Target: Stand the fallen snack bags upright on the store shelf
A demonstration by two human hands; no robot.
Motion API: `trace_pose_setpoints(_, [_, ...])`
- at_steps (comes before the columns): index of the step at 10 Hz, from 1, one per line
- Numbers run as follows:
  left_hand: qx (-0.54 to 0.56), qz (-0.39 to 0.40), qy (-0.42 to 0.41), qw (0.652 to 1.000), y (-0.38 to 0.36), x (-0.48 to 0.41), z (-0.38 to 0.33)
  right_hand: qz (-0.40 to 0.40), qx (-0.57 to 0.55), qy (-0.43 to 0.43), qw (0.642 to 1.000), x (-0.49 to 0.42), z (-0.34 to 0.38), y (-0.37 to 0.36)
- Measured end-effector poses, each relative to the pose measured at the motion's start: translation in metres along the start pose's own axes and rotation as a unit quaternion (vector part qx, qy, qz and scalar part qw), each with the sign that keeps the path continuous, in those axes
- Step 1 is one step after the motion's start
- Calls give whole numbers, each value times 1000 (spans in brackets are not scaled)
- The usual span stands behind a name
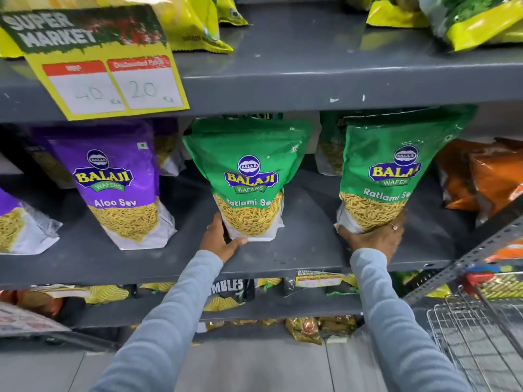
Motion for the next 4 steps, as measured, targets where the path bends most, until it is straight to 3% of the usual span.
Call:
trace_pose_setpoints(3, [66, -17, 16, 998, 8, 11, -13, 53, -7, -25, 998, 13, 5, 5])
trace_pose_setpoints(4, [68, -28, 8, 997, 7, 25, -12, 56, -83, -49, 994, 44, 1, 27])
Point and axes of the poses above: each hand's wrist, its own x-axis away from the middle knuckle, its own y-axis out of the back of the hand, z = x × y, the point moved 10 cm from there along -x, towards the middle knuckle, and after that the axes turned 14 degrees about -z, right-handed, at the moved point
